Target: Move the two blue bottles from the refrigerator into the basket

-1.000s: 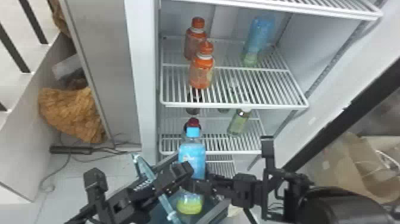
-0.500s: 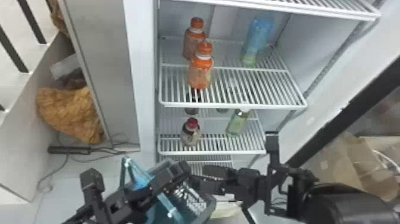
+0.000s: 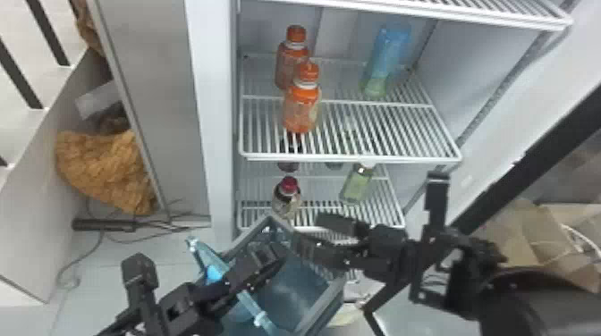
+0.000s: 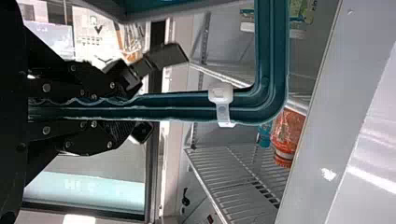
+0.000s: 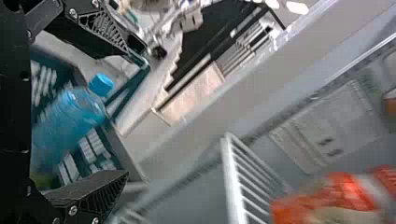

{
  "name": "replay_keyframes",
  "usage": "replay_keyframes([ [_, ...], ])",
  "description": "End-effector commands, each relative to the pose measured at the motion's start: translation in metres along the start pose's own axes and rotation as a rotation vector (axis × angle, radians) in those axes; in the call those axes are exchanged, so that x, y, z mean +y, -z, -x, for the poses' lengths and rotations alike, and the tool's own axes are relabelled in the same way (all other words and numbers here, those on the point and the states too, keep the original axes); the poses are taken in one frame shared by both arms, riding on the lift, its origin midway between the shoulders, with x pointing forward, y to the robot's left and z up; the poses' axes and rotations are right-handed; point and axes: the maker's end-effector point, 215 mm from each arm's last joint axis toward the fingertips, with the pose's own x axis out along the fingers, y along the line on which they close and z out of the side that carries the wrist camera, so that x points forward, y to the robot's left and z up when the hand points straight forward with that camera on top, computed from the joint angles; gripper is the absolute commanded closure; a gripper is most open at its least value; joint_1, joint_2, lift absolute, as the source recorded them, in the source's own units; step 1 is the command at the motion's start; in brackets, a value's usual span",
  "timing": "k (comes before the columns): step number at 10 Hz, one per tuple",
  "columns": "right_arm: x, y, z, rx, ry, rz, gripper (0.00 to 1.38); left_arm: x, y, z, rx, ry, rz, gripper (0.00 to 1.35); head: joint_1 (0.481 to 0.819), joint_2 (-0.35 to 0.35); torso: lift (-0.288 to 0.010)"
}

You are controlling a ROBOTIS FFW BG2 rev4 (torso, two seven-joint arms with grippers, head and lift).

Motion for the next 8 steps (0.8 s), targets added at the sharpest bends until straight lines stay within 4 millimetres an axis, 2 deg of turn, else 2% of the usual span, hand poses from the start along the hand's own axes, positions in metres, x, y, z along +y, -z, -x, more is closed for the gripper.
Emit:
replay_keyframes([
  [1,-0.003,-0.026,0.021,-0.044,0.088,0.098,0.15,0.0,0.001,0.001,-0.002,0.0,0.004,1.2,0.695,-0.198,0.0],
  [4,-0.016,-0.066,0.053,-0.144,0.207,0.195,0.16,0.001,0.001,0.002,-0.005,0.0,0.005,1.2,0.695,-0.257,0.0],
  [7,-0.013,-0.101,0.068,-0.254,0.282,0.276,0.16,0.001,0.0,0.005,-0.012,0.001,0.007,1.2,0.695,-0.294,0.0],
  [8,-0.018,-0.115,0.077,-0.306,0.328,0.304,0.16,0.002,0.0,0.006,-0.012,-0.002,0.009,1.2,0.695,-0.299,0.0],
])
